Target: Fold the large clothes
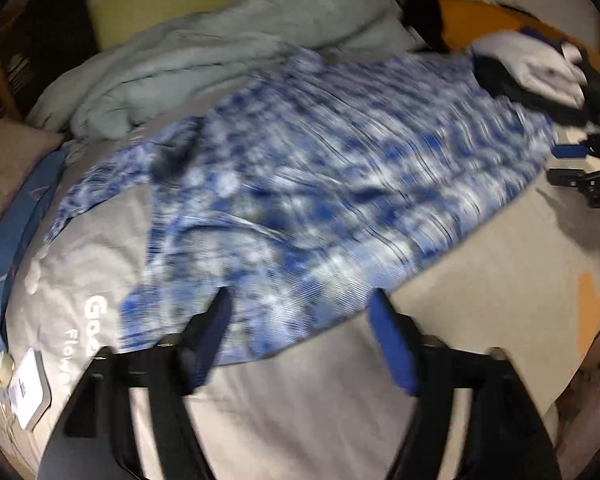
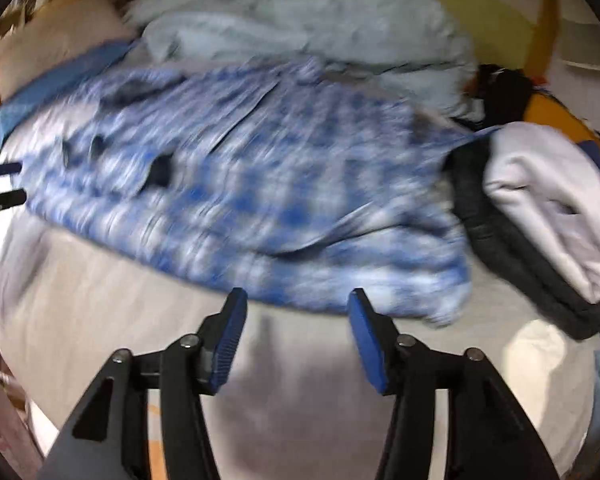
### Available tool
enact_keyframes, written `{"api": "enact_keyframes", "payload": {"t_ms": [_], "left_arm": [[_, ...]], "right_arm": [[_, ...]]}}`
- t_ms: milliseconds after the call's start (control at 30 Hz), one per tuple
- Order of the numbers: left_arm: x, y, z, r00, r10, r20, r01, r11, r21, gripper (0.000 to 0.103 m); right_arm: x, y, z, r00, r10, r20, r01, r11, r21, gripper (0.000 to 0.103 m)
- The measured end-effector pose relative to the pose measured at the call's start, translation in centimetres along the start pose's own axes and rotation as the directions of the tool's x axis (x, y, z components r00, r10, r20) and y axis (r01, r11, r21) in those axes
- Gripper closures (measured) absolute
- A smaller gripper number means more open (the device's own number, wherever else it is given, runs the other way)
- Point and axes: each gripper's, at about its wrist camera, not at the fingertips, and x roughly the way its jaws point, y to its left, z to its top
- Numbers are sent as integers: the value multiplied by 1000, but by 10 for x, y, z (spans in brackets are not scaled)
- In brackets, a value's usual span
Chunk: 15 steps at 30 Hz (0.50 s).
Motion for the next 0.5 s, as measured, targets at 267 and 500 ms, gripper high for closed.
{"api": "enact_keyframes", "payload": {"t_ms": [267,500], "left_arm": [[45,-5,-8,987,134,-84,-137,990,-33,12],[66,37,-10,944,313,-102,-326,934,-148,34]], "right_arm": [[33,12,-1,981,-195,-13,194,978,-77,21],[54,-28,6,943,-331,-6,331,942,46,30]]}}
